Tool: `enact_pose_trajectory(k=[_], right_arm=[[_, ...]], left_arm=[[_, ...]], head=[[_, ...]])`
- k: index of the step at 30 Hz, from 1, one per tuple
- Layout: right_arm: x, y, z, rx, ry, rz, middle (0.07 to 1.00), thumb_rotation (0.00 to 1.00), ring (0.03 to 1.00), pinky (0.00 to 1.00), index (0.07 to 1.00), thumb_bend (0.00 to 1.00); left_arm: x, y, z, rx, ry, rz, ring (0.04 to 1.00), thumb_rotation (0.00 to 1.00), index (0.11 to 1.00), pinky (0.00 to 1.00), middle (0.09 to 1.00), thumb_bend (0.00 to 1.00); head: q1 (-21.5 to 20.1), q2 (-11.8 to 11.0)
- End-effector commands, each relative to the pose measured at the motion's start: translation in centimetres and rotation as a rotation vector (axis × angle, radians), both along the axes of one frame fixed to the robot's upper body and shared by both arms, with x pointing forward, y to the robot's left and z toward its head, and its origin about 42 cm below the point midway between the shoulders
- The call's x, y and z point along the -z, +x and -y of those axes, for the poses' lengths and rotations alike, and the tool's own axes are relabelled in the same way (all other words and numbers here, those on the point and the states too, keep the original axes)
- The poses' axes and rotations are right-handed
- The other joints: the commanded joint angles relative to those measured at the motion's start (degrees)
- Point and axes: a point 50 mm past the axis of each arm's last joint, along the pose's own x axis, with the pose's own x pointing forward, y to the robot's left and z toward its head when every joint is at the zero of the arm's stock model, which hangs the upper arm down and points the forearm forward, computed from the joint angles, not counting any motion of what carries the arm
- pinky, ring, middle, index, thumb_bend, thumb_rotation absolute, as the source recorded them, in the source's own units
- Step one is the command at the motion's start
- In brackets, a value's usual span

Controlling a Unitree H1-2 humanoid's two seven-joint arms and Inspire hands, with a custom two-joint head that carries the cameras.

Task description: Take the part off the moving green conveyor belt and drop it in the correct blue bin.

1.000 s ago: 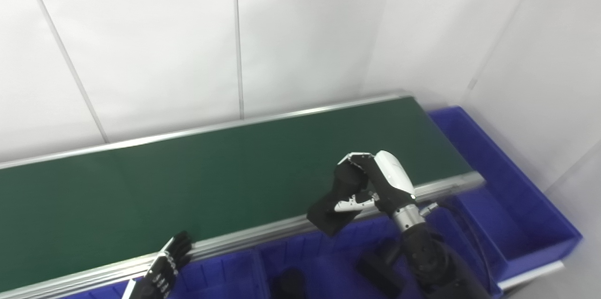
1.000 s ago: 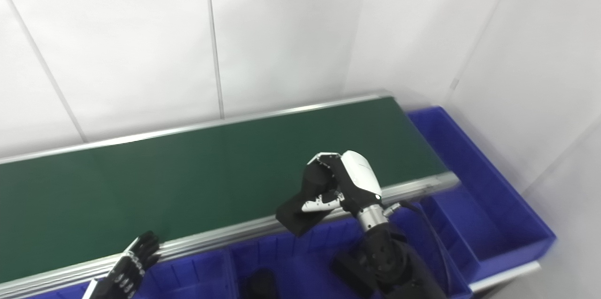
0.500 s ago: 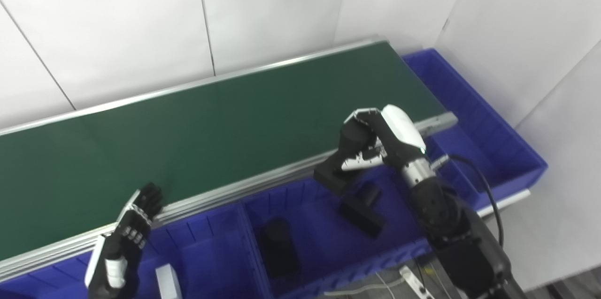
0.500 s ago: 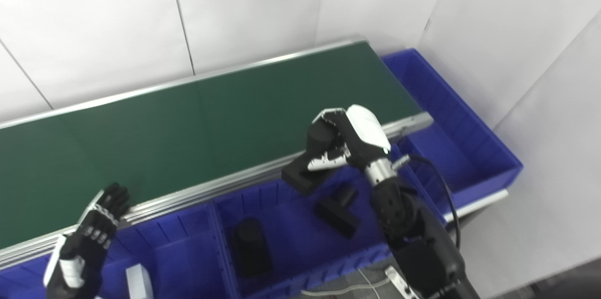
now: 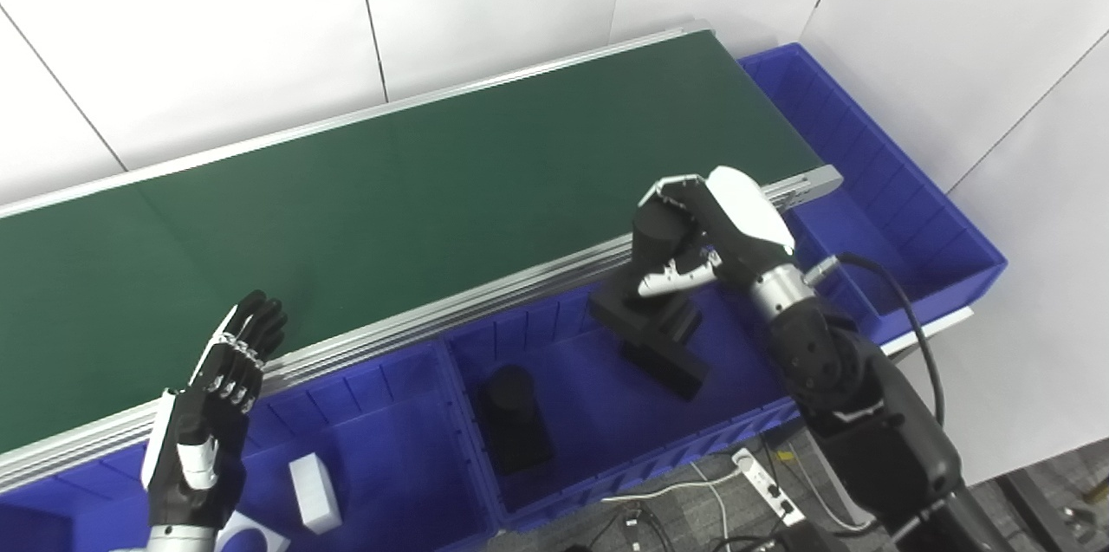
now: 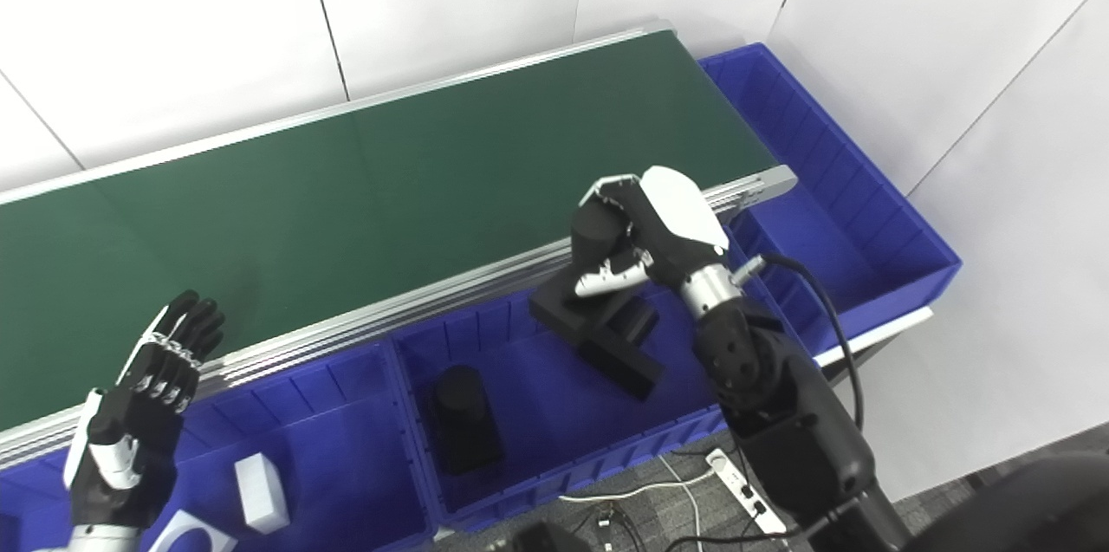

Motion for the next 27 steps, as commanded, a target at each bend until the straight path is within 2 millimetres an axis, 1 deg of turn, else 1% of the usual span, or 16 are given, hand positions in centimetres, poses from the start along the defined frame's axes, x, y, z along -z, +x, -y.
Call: enact_pose_trajectory(k=[1,3,5,7,11,12,14,16,17,19,27], right_arm=[[-1.1,0.3,-0.3,-0.032,-0.022,0.065,0.420,0.00,0.342,0.27,0.515,0.53],[-0.8,0.2,-0.6,-0.043,-0.028,0.059,0.416,0.00,0.337,0.27,0.516,0.52],[-0.2,0.2,-0.9,-0.076,-0.073,0.034,0.412,0.00,0.330,0.27,0.517,0.52],[0.7,0.1,-1.4,-0.124,-0.124,-0.004,0.414,0.00,0.342,0.28,0.521,0.52],[2.0,0.1,-2.4,-0.167,-0.160,-0.026,0.406,0.00,0.328,0.27,0.518,0.52],[2.7,0.1,-2.8,-0.177,-0.165,-0.037,0.406,0.00,0.327,0.27,0.517,0.52],[3.5,0.1,-3.4,-0.190,-0.168,-0.049,0.455,0.00,0.302,0.24,0.492,0.53],[4.3,0.2,-3.8,-0.204,-0.162,-0.052,0.406,0.00,0.285,0.22,0.507,0.52],[4.7,0.2,-4.0,-0.214,-0.159,-0.053,0.405,0.00,0.297,0.23,0.508,0.52],[5.4,0.2,-4.4,-0.226,-0.154,-0.059,0.433,0.00,0.353,0.28,0.502,0.53],[7.4,0.5,-5.6,-0.269,-0.173,-0.093,0.424,0.00,0.344,0.28,0.502,0.53]], left_arm=[[-1.5,1.0,0.2,0.011,-0.014,0.076,0.923,0.98,0.897,0.95,0.906,0.89],[-1.6,0.9,0.2,0.011,-0.013,0.077,0.925,0.99,0.896,0.95,0.907,0.89],[-1.4,0.9,0.3,0.010,-0.015,0.078,0.919,0.98,0.898,0.94,0.907,0.88],[-1.5,0.9,0.4,0.012,-0.015,0.083,0.920,0.99,0.900,0.94,0.909,0.87],[-1.6,0.9,0.5,0.012,-0.018,0.091,0.924,0.99,0.898,0.94,0.911,0.86],[-1.7,0.9,0.5,0.013,-0.018,0.093,0.923,0.99,0.898,0.94,0.911,0.86],[-1.7,0.9,0.6,0.014,-0.016,0.095,0.911,0.99,0.896,0.93,0.910,0.85],[-1.7,0.8,0.7,0.014,-0.016,0.097,0.911,0.99,0.896,0.92,0.909,0.85],[-1.7,0.8,0.7,0.015,-0.016,0.098,0.914,0.99,0.898,0.93,0.909,0.85],[-1.7,0.8,0.8,0.016,-0.016,0.099,0.917,0.99,0.900,0.93,0.912,0.85],[-1.8,0.6,1.0,0.010,-0.011,0.104,0.905,0.99,0.889,0.92,0.904,0.85]], head=[[0.3,0.1],[0.4,0.0],[0.6,0.1],[0.6,0.1],[0.8,0.3],[0.9,0.3],[1.0,0.3],[1.2,0.3],[1.3,0.4],[1.6,0.5],[2.6,0.8]])
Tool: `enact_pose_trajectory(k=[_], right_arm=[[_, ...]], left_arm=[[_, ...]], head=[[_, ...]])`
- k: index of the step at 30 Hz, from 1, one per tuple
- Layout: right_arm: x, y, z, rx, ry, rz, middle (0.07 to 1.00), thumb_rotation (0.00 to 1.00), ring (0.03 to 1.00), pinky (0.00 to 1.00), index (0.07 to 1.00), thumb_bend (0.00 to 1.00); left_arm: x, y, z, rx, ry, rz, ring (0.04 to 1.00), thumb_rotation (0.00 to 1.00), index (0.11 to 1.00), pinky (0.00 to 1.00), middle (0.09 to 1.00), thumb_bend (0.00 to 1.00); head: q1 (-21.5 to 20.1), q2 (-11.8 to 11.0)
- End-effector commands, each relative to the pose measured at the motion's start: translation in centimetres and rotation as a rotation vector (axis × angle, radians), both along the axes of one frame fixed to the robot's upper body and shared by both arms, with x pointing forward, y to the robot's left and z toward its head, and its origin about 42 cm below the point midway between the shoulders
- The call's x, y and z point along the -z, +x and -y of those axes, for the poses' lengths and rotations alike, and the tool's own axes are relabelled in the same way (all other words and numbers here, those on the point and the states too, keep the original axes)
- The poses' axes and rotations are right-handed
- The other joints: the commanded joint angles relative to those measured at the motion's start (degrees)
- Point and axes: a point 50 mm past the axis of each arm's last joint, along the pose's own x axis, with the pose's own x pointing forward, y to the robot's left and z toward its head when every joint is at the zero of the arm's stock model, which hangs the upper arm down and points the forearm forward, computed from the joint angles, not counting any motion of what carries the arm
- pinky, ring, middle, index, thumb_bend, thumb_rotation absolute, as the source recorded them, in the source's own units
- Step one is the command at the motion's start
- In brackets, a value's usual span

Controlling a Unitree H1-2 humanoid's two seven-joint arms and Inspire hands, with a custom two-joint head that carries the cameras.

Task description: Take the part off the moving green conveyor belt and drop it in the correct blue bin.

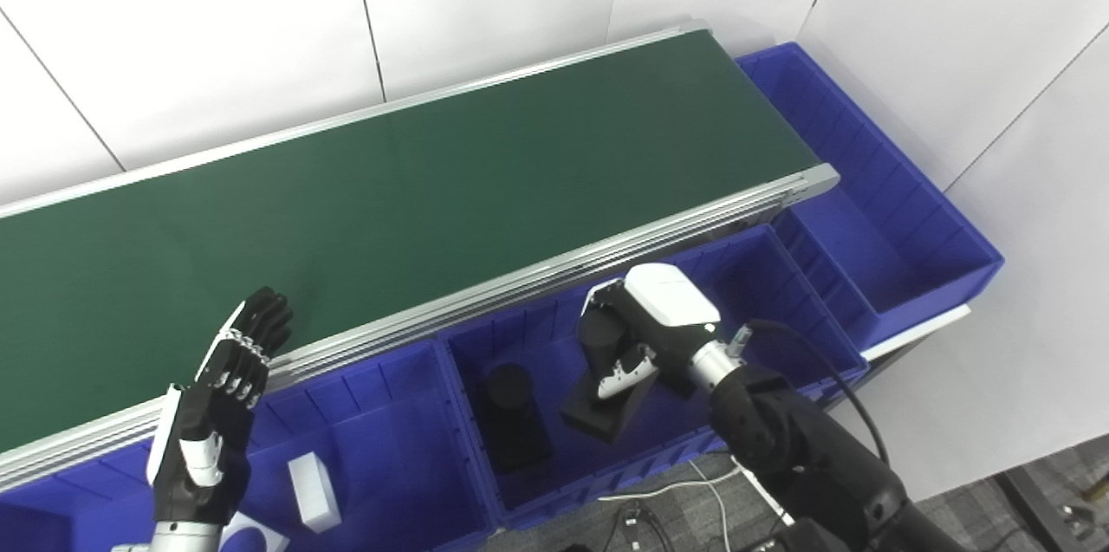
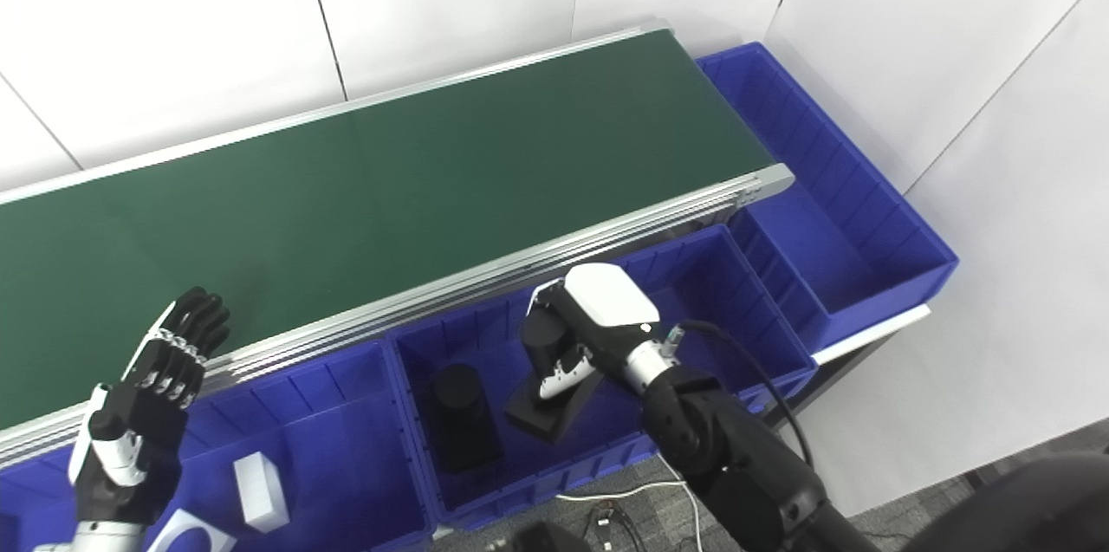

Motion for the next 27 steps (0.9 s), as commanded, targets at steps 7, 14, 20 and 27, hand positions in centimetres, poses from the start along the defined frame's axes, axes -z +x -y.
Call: enact_pose_trajectory(k=[7,14,20,27], right_arm=[[-0.17,0.77,-0.26,-0.039,0.002,0.068,0.426,0.00,0.351,0.28,0.505,0.53],[-0.32,0.62,-0.13,-0.036,0.017,0.082,0.444,0.00,0.396,0.32,0.524,0.53],[-0.52,0.45,0.12,-0.057,0.004,0.068,0.714,0.31,0.664,0.53,0.694,0.92],[-0.57,0.43,0.34,-0.059,0.009,0.072,0.753,0.37,0.691,0.55,0.719,0.97]], left_arm=[[-1.50,0.37,0.76,0.000,0.004,0.091,0.899,0.99,0.883,0.90,0.898,0.85],[-1.59,0.11,0.97,-0.004,0.009,0.093,0.898,0.99,0.886,0.89,0.895,0.85],[-1.57,0.01,1.00,-0.004,0.021,0.094,0.897,1.00,0.889,0.89,0.900,0.85],[-1.69,-0.10,1.01,-0.004,0.027,0.098,0.901,1.00,0.894,0.89,0.905,0.85]], head=[[1.3,0.3],[1.9,0.3],[2.3,0.2],[2.4,0.1]])
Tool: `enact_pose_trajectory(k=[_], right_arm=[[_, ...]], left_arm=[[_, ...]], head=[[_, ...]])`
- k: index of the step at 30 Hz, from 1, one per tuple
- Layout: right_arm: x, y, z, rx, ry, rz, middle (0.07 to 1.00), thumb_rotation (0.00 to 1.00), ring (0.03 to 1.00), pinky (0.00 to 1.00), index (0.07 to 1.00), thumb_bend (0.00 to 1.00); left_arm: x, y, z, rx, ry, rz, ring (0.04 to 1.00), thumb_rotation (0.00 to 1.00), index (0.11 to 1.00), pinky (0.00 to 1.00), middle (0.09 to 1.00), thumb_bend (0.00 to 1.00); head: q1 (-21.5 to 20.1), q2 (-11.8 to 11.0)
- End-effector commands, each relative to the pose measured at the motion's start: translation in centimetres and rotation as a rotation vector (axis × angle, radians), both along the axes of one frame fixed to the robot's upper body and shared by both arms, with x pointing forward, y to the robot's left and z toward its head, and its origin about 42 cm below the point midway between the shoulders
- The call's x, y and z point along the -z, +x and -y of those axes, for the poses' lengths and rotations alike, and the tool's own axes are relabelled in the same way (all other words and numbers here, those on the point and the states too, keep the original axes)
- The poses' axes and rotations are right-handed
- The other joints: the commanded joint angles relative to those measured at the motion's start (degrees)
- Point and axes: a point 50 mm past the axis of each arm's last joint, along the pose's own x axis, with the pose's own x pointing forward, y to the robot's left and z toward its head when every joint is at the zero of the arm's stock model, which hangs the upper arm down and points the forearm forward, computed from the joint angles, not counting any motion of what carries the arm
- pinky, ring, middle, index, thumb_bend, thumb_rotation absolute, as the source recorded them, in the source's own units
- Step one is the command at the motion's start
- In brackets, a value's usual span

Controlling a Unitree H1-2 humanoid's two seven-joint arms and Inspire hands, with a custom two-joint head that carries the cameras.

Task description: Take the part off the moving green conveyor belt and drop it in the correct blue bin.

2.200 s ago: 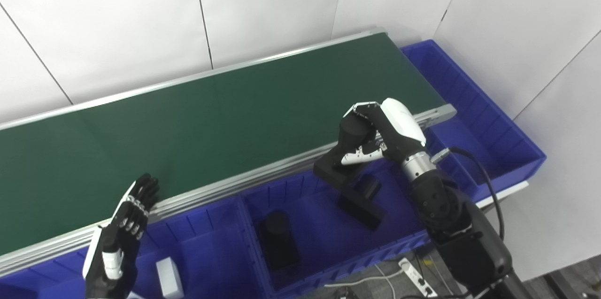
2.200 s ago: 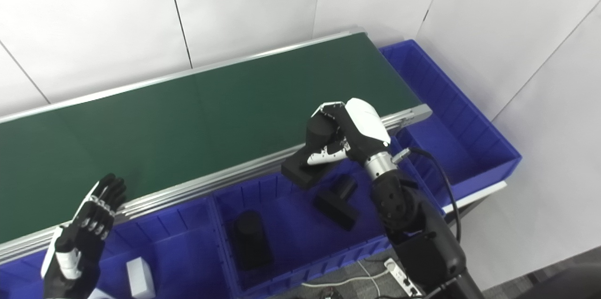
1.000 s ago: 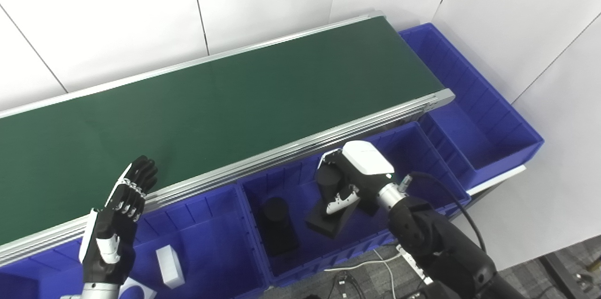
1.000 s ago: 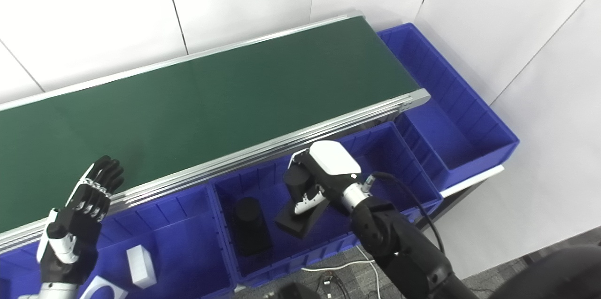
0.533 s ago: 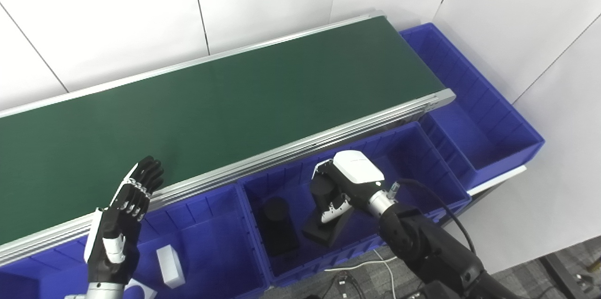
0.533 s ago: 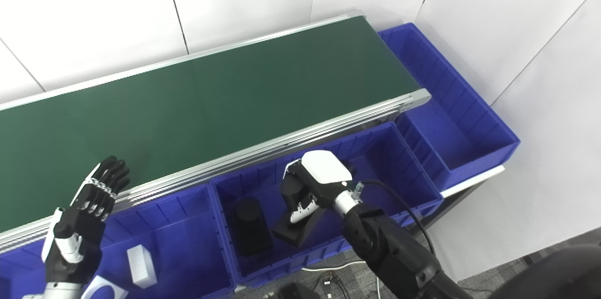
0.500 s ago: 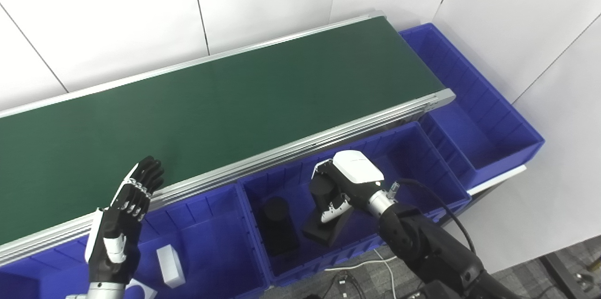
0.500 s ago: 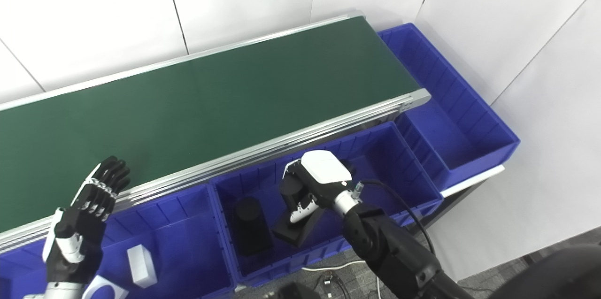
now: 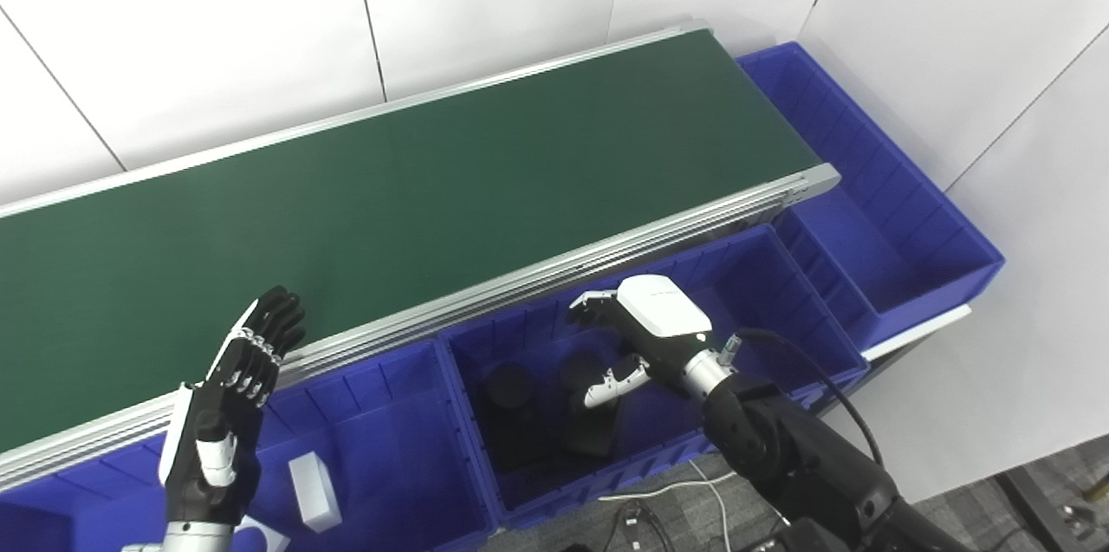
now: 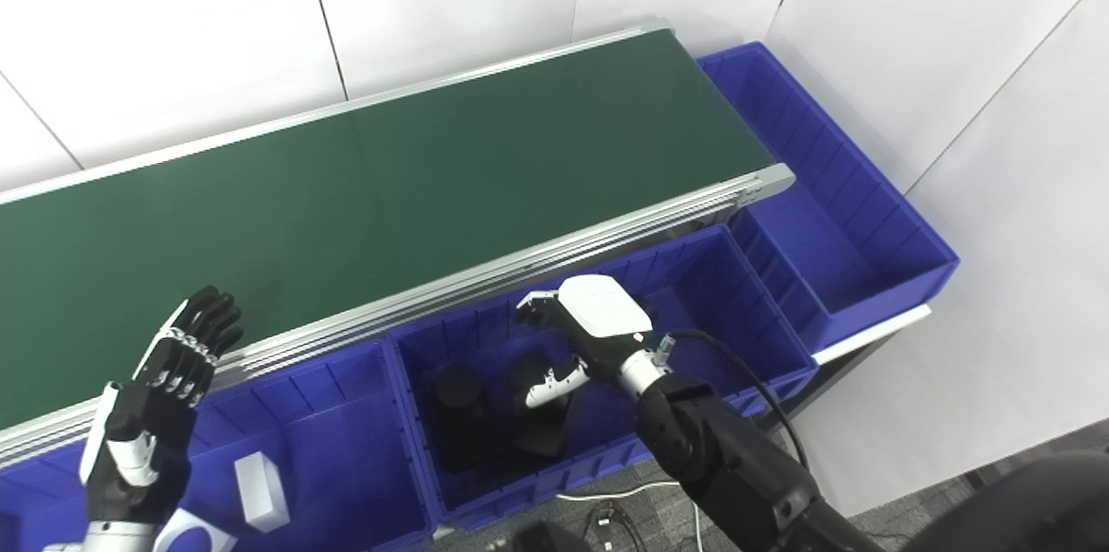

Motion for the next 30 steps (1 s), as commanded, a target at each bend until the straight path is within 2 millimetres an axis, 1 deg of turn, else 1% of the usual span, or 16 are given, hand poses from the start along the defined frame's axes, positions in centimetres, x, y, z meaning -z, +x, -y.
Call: enact_pose_trajectory(k=[1,10,15,17,18,19,20,21,22,23,24,25,26,27,28,30], right_arm=[[-1.3,0.6,0.0,-0.060,0.011,0.076,0.752,0.37,0.686,0.55,0.717,0.97],[-1.3,0.5,0.0,-0.063,0.017,0.078,0.749,0.38,0.685,0.55,0.717,0.96],[-1.8,0.2,-0.4,-0.079,0.041,0.107,0.735,0.37,0.662,0.52,0.711,0.96],[-2.3,-0.2,-0.6,-0.078,0.080,0.129,0.731,0.40,0.648,0.51,0.712,0.96],[-2.5,-0.4,-0.7,-0.076,0.098,0.139,0.726,0.43,0.639,0.50,0.712,0.95],[-3.0,-0.8,-1.0,-0.065,0.143,0.162,0.725,0.44,0.638,0.50,0.712,0.95],[-3.2,-1.1,-1.1,-0.056,0.173,0.178,0.714,0.47,0.621,0.48,0.709,0.94],[-3.8,-1.5,-1.7,-0.036,0.238,0.202,0.711,0.48,0.616,0.47,0.707,0.94],[-4.3,-1.9,-2.1,-0.022,0.283,0.217,0.710,0.50,0.603,0.47,0.711,0.92],[-4.8,-2.3,-2.6,-0.015,0.344,0.239,0.709,0.51,0.596,0.46,0.714,0.91],[-5.2,-2.6,-3.0,-0.011,0.384,0.253,0.713,0.54,0.580,0.46,0.718,0.88],[-5.5,-2.8,-3.4,-0.016,0.419,0.268,0.714,0.54,0.578,0.45,0.718,0.87],[-5.9,-3.1,-3.9,-0.027,0.457,0.286,0.722,0.59,0.580,0.46,0.721,0.85],[-6.1,-3.2,-4.4,-0.039,0.483,0.300,0.723,0.60,0.577,0.46,0.719,0.81],[-6.3,-3.4,-4.8,-0.049,0.508,0.308,0.727,0.61,0.579,0.46,0.719,0.80],[-6.5,-3.5,-5.6,-0.063,0.557,0.317,0.736,0.63,0.588,0.47,0.717,0.79]], left_arm=[[-1.3,0.4,0.1,0.000,0.007,0.078,0.901,1.00,0.894,0.89,0.905,0.85],[-1.3,0.4,0.1,-0.002,0.011,0.078,0.901,1.00,0.894,0.89,0.903,0.85],[-1.1,0.3,0.2,0.005,0.017,0.073,0.906,1.00,0.895,0.90,0.902,0.84],[-1.0,0.1,0.3,0.006,0.018,0.071,0.905,1.00,0.893,0.89,0.902,0.84],[-1.0,0.0,0.4,0.007,0.018,0.070,0.904,1.00,0.892,0.89,0.901,0.84],[-1.0,-0.3,0.6,0.005,0.016,0.069,0.904,1.00,0.892,0.89,0.901,0.84],[-1.0,-0.5,0.8,0.003,0.015,0.069,0.899,1.00,0.882,0.88,0.892,0.82],[-1.1,-0.8,1.0,-0.002,0.020,0.072,0.897,1.00,0.879,0.88,0.889,0.82],[-1.2,-1.0,1.2,-0.005,0.024,0.074,0.891,1.00,0.872,0.87,0.883,0.81],[-1.3,-1.2,1.5,-0.003,0.028,0.078,0.888,1.00,0.868,0.87,0.880,0.81],[-1.4,-1.3,1.7,-0.002,0.030,0.080,0.902,1.00,0.872,0.89,0.890,0.82],[-1.6,-1.4,2.0,0.002,0.033,0.085,0.904,1.00,0.872,0.90,0.892,0.82],[-1.7,-1.5,2.3,0.005,0.034,0.090,0.916,1.00,0.886,0.92,0.902,0.82],[-1.9,-1.6,2.6,0.007,0.032,0.091,0.927,1.00,0.897,0.94,0.911,0.81],[-1.9,-1.8,2.8,0.007,0.027,0.090,0.932,1.00,0.901,0.95,0.915,0.80],[-1.8,-2.1,3.2,0.009,0.013,0.083,0.940,1.00,0.900,0.96,0.920,0.78]], head=[[0.0,0.1],[0.4,-0.1],[2.6,-0.3],[5.5,-0.3],[7.1,-0.1],[10.0,0.3],[11.2,0.4],[14.5,0.9],[14.5,0.9],[19.0,1.5],[19.7,1.6],[24.7,1.9],[24.7,1.9],[28.0,2.1],[28.0,2.1],[32.1,1.5]])
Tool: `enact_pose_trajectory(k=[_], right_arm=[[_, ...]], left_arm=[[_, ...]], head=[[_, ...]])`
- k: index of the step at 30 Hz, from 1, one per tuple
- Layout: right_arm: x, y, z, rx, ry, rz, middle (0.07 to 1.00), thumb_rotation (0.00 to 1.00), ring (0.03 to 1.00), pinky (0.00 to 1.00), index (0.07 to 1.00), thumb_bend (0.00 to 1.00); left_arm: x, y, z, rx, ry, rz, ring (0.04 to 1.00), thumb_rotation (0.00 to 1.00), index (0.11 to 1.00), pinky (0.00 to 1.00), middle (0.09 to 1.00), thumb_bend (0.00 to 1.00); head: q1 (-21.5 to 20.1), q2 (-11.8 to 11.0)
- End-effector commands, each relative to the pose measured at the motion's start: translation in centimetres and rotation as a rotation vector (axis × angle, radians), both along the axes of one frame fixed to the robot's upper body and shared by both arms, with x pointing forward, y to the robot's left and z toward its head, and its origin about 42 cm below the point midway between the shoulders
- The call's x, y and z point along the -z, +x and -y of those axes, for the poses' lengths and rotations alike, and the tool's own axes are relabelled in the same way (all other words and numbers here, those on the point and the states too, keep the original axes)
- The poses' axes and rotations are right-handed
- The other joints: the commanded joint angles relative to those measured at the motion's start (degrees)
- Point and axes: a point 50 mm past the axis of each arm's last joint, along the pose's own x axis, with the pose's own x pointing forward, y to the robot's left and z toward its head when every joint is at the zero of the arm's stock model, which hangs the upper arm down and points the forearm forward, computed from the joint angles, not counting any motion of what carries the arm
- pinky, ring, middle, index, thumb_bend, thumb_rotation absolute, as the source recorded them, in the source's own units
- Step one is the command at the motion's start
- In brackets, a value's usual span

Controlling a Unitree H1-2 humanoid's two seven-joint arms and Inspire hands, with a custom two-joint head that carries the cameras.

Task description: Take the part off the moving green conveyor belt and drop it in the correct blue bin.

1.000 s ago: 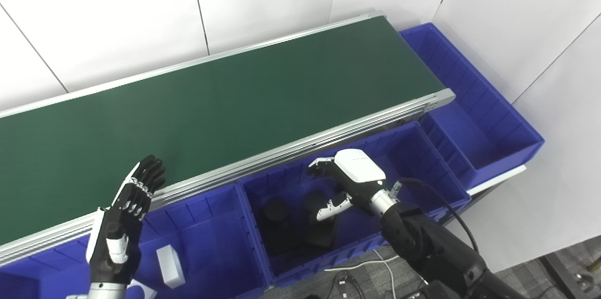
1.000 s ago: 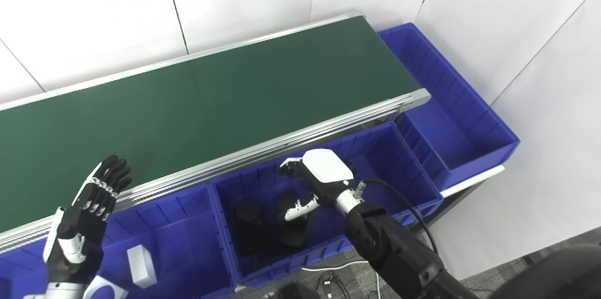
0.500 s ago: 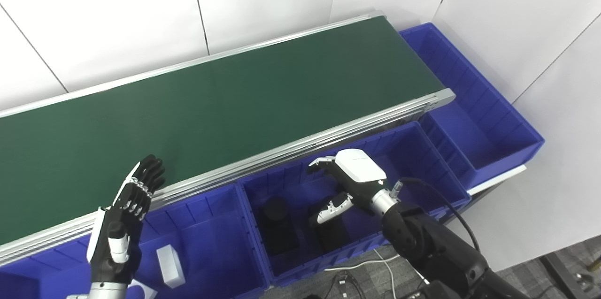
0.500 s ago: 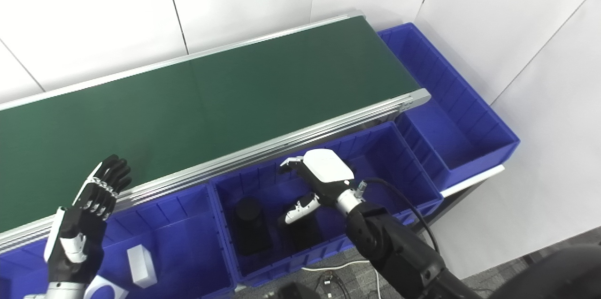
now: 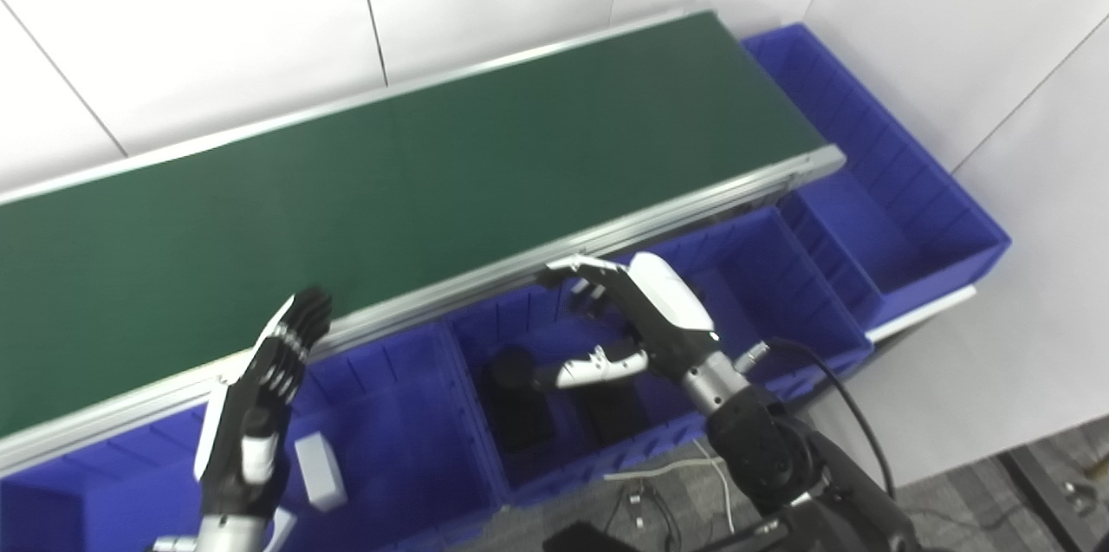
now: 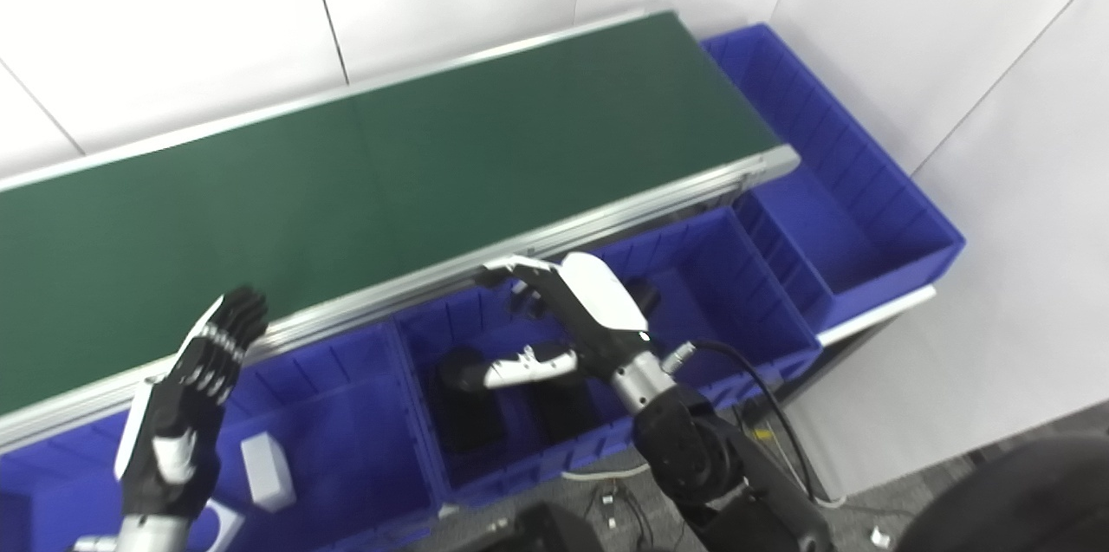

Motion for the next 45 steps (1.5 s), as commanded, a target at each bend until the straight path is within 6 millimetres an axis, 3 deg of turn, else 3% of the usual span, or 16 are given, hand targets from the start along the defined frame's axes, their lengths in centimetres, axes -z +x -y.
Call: enact_pose_trajectory(k=[1,4,7,11,16,21,24,31,45], right_arm=[[-1.6,0.0,-0.7,-0.038,0.071,0.096,0.741,0.64,0.597,0.47,0.716,0.79],[-1.7,0.1,-1.5,-0.062,0.160,0.138,0.757,0.65,0.624,0.49,0.718,0.78],[-1.6,0.5,-2.2,-0.088,0.226,0.182,0.788,0.72,0.703,0.57,0.734,0.76],[-0.8,1.5,-3.1,-0.095,0.302,0.219,0.825,0.82,0.772,0.65,0.756,0.79],[1.7,2.4,-4.7,-0.064,0.381,0.203,0.869,0.96,0.822,0.73,0.808,0.88],[4.3,2.0,-5.6,-0.046,0.427,0.111,0.895,1.00,0.867,0.78,0.820,0.90],[5.5,1.7,-5.6,-0.035,0.424,0.075,0.894,1.00,0.908,0.82,0.816,0.85],[6.9,1.0,-5.7,-0.019,0.419,0.034,0.886,1.00,0.900,0.83,0.828,0.79],[8.6,0.7,-6.0,0.018,0.476,-0.040,0.870,1.00,0.860,0.82,0.846,0.85]], left_arm=[[-0.9,0.0,0.7,-0.006,-0.030,0.047,0.944,1.00,0.901,0.97,0.922,0.77],[-0.4,-0.3,1.0,-0.005,-0.021,0.036,0.951,1.00,0.902,0.98,0.926,0.77],[0.0,-0.3,1.4,-0.010,-0.019,0.024,0.941,1.00,0.895,0.96,0.917,0.76],[0.6,-0.7,1.9,-0.015,-0.007,0.004,0.944,0.98,0.890,0.97,0.916,0.77],[1.4,-1.4,2.2,-0.023,0.031,-0.020,0.946,0.96,0.874,0.96,0.916,0.79],[1.7,-2.1,2.6,-0.031,0.050,-0.027,0.931,0.96,0.869,0.95,0.913,0.79],[1.8,-2.4,2.7,-0.030,0.065,-0.029,0.928,0.98,0.870,0.93,0.917,0.79],[2.2,-3.0,2.7,-0.026,0.074,-0.043,0.916,1.00,0.864,0.89,0.913,0.80],[2.7,-3.6,2.5,-0.031,0.142,-0.035,0.905,1.00,0.868,0.87,0.908,0.75]], head=[[1.9,-0.4],[5.5,-1.7],[7.8,-3.1],[12.9,-6.8],[17.0,-10.1],[19.9,-12.4],[20.6,-12.9],[21.8,-14.8],[21.0,-17.2]])
